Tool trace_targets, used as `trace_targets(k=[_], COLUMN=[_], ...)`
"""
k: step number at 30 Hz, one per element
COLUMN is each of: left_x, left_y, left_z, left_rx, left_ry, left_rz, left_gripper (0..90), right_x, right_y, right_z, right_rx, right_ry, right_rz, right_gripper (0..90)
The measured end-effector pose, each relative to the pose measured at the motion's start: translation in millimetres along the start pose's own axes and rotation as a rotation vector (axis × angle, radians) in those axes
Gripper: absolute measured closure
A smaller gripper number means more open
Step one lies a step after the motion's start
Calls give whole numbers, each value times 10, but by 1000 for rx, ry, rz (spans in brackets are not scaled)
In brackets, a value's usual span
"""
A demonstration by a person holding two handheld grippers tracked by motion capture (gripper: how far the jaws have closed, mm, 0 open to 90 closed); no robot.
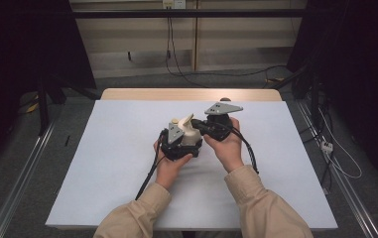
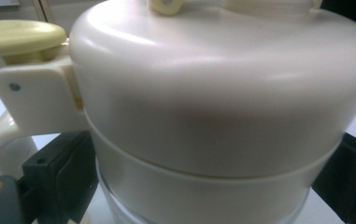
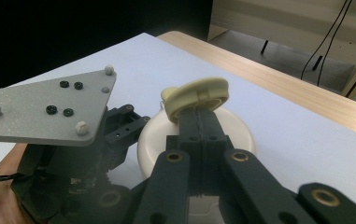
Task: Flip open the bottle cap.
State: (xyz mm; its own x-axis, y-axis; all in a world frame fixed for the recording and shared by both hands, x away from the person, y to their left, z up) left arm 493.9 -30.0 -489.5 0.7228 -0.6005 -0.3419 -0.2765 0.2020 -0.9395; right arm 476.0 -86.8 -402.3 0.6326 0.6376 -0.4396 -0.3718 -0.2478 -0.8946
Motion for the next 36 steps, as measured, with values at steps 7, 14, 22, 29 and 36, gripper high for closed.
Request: trace_targets(k=[7, 14, 22, 29, 36], left_x=[0, 1, 1, 2, 1], left_y=[0, -1, -2, -2, -2], left_z=[0, -1, -4, -4, -3], left_rx=[1, -2, -3, -3, -2], left_ry=[0, 0, 0, 0, 0], left_rz=[0, -1, -3, -3, -3], left_gripper=[47, 47, 47, 47, 47], right_x=[13, 31, 40, 57, 67], right_y=[-21, -32, -49, -54, -81], right_z=[9, 23, 30, 40, 56], right_rx=[2, 3, -1, 7, -2], right_ry=[-5, -7, -8, -14, -14], right_rz=[-5, -6, -7, -10, -10], right_gripper=[900, 900, 900, 900, 900])
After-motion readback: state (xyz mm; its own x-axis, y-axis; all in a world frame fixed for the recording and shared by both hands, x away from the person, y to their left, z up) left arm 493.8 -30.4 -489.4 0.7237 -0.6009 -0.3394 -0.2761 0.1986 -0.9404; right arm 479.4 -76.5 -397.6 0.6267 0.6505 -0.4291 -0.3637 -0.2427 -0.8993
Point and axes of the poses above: each handheld gripper's, and its own axes: x roughly forward along the jaws, y roughly out of its underside, z roughly to its left, the point moved 9 cm from there along x, roughly forward along the jaws, and after that the axes turned 3 degrees about -y, right-handed, at the moved point
